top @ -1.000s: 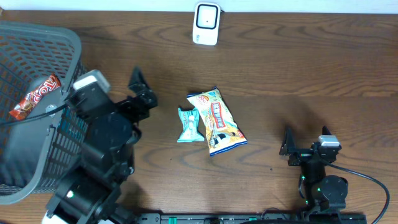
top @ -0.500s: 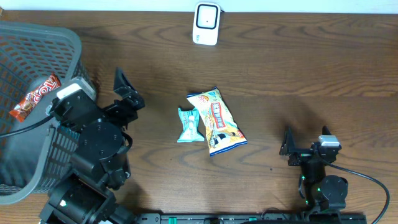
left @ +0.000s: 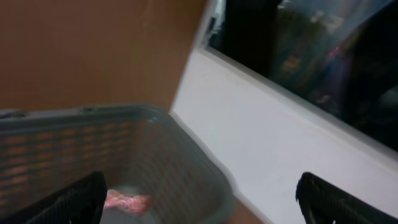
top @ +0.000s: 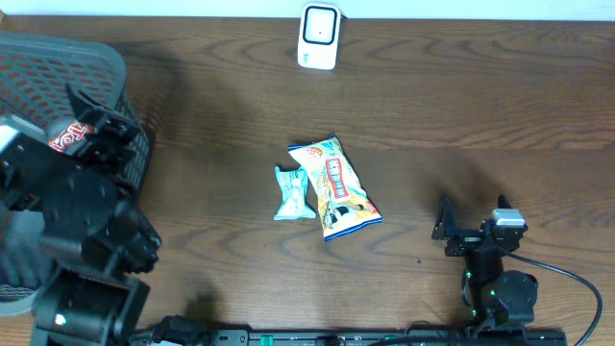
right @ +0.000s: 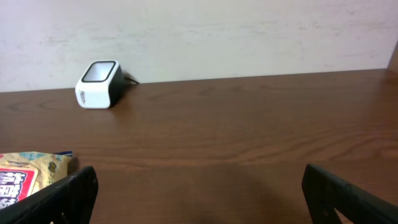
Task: Scan the item barcode
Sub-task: 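Reach the left gripper into the basket and grasp the small orange box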
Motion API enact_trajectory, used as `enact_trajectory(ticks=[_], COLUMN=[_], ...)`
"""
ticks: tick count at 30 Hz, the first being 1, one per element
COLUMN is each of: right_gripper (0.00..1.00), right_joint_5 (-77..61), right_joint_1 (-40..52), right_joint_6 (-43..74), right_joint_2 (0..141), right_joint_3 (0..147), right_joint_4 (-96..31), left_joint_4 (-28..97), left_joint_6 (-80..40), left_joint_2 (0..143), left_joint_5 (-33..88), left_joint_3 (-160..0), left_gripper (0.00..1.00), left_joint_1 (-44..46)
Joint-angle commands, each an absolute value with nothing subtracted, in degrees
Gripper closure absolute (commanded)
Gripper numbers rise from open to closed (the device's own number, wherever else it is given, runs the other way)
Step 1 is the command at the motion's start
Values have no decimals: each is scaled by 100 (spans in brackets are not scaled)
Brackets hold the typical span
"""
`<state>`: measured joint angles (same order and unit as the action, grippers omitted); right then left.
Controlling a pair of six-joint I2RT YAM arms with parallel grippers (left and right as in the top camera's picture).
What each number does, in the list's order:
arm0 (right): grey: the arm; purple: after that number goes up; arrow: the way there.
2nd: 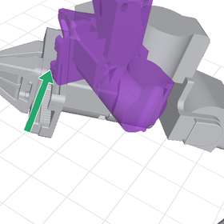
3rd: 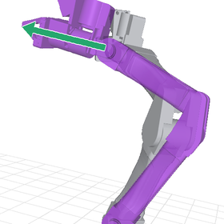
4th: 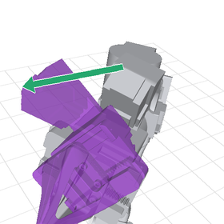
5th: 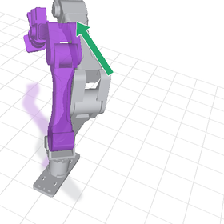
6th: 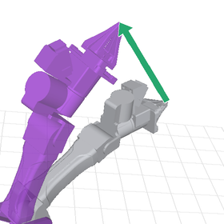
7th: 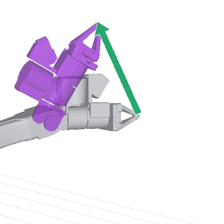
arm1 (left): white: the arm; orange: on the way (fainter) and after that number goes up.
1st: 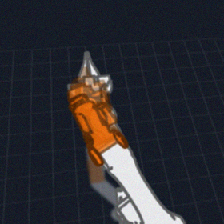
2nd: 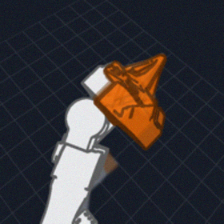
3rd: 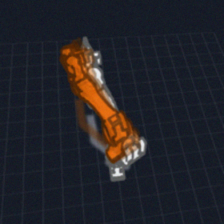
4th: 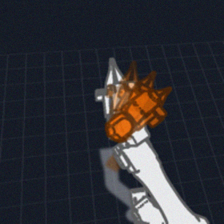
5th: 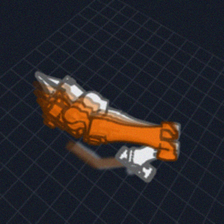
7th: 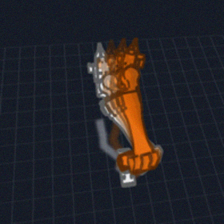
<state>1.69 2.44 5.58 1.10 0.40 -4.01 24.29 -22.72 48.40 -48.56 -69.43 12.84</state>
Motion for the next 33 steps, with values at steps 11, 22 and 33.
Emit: enact_trajectory(ticks=[11, 22, 33], right_gripper=[1, 1, 1], right_joint_5=[156, 154, 154], right_joint_1=[228, 228, 228], right_joint_6=[506, 506, 506], right_joint_2=[104, 104, 104], right_joint_3=[32, 32, 32], right_joint_4=[-421, -421, -421], left_joint_4=[5664, 6563, 6810], left_joint_6=[-3964, -3979, -4167], left_joint_2=[7426, 8663, 10018], left_joint_5=[-1315, -191, -191], left_joint_3=[-9616, -10263, -10254], left_gripper=[3, 3, 3], left_joint_1=[-1553, -3374, -3787])
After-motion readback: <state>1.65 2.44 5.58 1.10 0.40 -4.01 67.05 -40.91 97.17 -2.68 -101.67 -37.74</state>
